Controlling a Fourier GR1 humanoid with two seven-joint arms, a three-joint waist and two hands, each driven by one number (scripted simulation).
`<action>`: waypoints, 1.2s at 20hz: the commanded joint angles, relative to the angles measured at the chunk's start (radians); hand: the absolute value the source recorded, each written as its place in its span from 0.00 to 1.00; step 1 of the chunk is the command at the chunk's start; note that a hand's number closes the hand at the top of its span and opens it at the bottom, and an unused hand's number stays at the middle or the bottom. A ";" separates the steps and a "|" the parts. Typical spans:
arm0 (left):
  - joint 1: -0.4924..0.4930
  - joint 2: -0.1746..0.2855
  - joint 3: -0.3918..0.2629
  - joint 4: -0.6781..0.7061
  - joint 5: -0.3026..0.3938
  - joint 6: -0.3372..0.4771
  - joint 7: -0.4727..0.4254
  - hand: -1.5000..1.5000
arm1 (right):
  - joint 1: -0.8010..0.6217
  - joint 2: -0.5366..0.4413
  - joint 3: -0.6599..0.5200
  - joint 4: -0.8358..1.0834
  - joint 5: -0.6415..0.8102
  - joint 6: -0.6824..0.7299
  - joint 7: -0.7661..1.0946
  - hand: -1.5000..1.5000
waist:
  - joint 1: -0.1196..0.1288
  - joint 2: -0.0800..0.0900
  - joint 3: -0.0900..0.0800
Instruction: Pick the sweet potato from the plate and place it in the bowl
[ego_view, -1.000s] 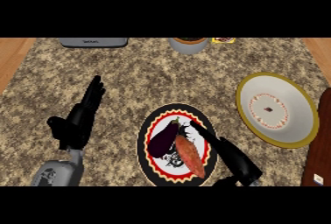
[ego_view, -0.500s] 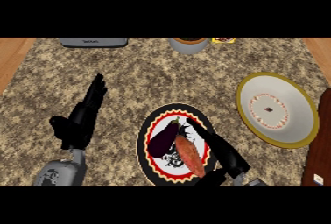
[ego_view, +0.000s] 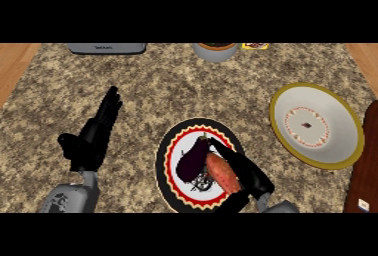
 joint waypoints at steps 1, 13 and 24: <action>0.008 -0.014 0.009 0.032 0.000 -0.010 -0.046 0.50 | -0.009 -0.019 -0.005 0.127 0.020 0.023 -0.151 1.00 | 0.001 0.001 0.001; -0.038 -0.005 0.028 -0.018 -0.007 -0.004 0.036 0.50 | 0.009 0.066 0.067 0.057 0.094 -0.194 -0.075 1.00 | -0.001 0.000 0.001; -0.016 -0.040 -0.012 0.013 -0.028 -0.001 0.004 0.50 | -0.202 0.069 0.131 0.016 0.117 -0.926 0.184 1.00 | 0.015 0.001 0.001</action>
